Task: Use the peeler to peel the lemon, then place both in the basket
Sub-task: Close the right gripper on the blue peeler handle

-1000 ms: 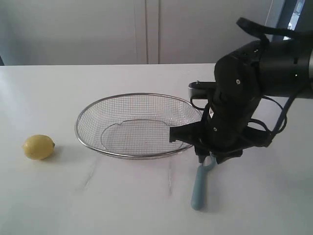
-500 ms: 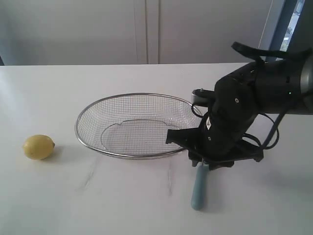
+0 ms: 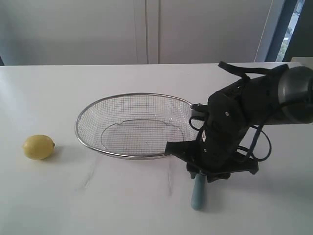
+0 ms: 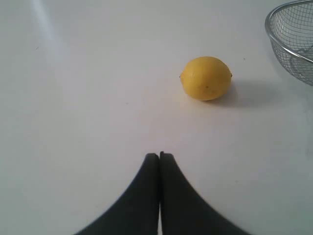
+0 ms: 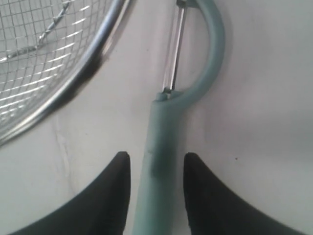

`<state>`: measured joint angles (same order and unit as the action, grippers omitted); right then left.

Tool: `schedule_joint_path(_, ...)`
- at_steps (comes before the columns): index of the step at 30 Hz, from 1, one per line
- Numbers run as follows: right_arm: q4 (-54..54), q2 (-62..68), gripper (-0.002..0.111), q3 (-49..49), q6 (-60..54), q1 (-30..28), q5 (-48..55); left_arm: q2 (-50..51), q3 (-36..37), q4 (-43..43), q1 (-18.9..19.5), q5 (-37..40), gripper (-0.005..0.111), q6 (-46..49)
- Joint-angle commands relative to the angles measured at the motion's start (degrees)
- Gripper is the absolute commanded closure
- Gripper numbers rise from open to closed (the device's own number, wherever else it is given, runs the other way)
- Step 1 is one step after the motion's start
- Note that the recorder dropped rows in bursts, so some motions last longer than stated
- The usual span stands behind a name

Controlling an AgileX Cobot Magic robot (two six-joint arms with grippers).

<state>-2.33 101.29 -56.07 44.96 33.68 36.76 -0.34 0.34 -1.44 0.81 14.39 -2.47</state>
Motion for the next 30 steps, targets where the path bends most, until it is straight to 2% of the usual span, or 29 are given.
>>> schedule_joint_path(1,0.2,0.2,0.073,0.2,0.3,0.0,-0.7,0.3,-0.3,-0.2,-0.4,0.3,0.107,-0.1)
schedule_joint_path(4,0.4,0.2,0.072,0.7,0.3,0.0,-0.8,0.3,-0.3,-0.2,-0.4,0.3,0.107,-0.1)
schedule_joint_path(10,0.9,0.2,0.062,2.9,0.3,0.0,-2.3,0.3,-0.3,-0.2,-0.4,0.3,0.107,-0.1)
schedule_joint_path(30,2.3,0.3,0.062,3.5,0.2,0.0,-4.7,0.3,-0.3,-0.2,-0.4,0.3,0.107,-0.1)
